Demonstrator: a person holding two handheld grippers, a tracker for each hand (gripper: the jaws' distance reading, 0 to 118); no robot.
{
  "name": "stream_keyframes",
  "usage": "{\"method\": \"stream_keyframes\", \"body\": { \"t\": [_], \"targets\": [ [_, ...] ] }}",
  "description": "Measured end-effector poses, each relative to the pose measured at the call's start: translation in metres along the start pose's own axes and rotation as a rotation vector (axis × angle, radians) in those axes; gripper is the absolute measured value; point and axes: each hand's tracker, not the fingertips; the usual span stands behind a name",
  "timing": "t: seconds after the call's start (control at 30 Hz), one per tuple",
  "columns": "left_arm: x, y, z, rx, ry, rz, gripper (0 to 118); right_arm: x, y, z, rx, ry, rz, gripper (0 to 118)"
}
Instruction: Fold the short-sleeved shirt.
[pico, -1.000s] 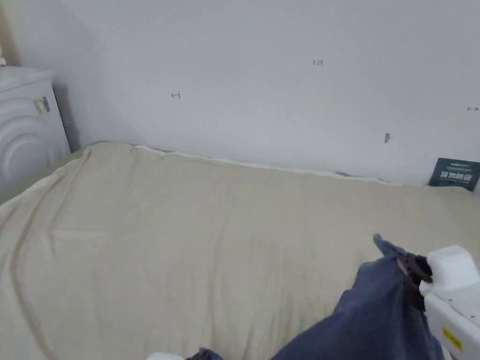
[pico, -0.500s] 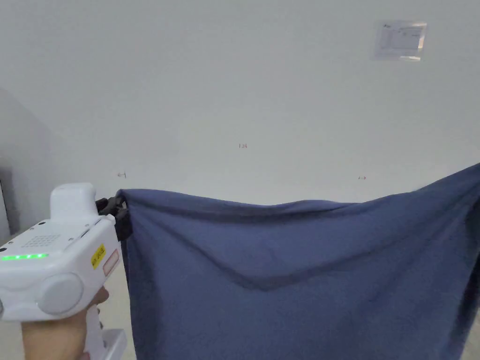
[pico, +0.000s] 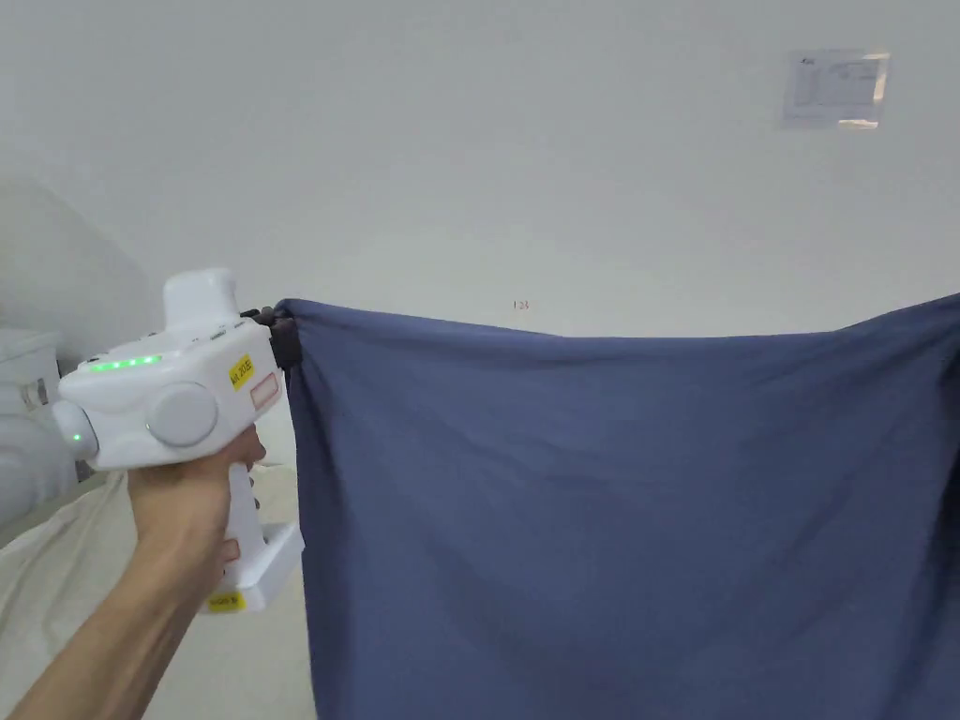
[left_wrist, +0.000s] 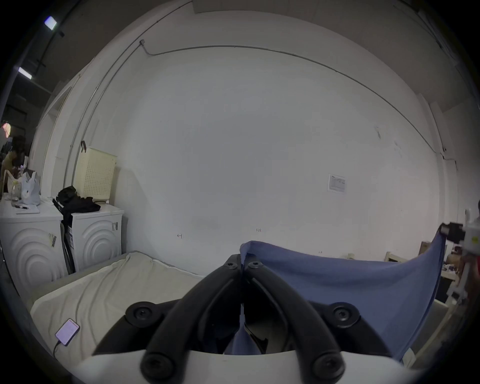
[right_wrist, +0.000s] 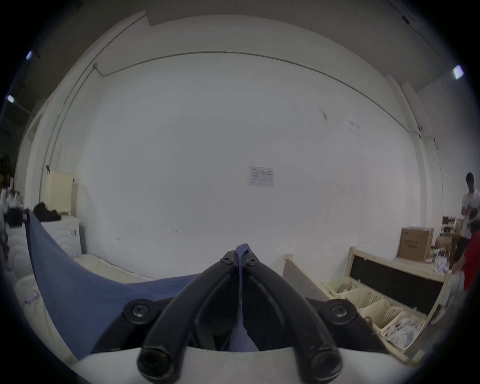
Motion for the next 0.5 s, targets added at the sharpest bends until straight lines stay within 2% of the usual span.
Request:
{"method": "stream_keyframes", "body": {
  "t": [0.07,0.13,0.2,0.23,0.33,0.43,0.5],
  "targets": [
    [-0.003,0.01,-0.019,0.013,0.008,0.011,0,-0.014,-0.002,-0.012,0.006,-0.026,0.073,0],
    [-0.002,0.015,-0.038,0.027,0.015,-0.035,0,-0.024,0.002,-0.022,0.011,-0.031,0.072,0],
    [-0.005,0.021,-0.055,0.044,-0.002,-0.042,0,-0.034,0.008,-0.039,0.032,-0.048,0.145,0],
    [-0.007,0.026,-0.061,0.032,-0.037,-0.018,0,-0.038,0.01,-0.047,0.008,-0.045,0.15,0],
    [-0.017,0.033,-0.086,0.035,-0.025,0.007,0,-0.043,0.009,-0.08,-0.073,-0.021,0.064,0],
    [-0.019,0.026,-0.108,0.029,0.006,-0.076,0,-0.047,0.001,-0.111,-0.115,-0.01,-0.049,0],
    [-0.023,0.024,-0.122,0.019,0.049,-0.098,0,-0.051,-0.003,-0.128,-0.115,0.006,-0.035,0]
  ]
}}
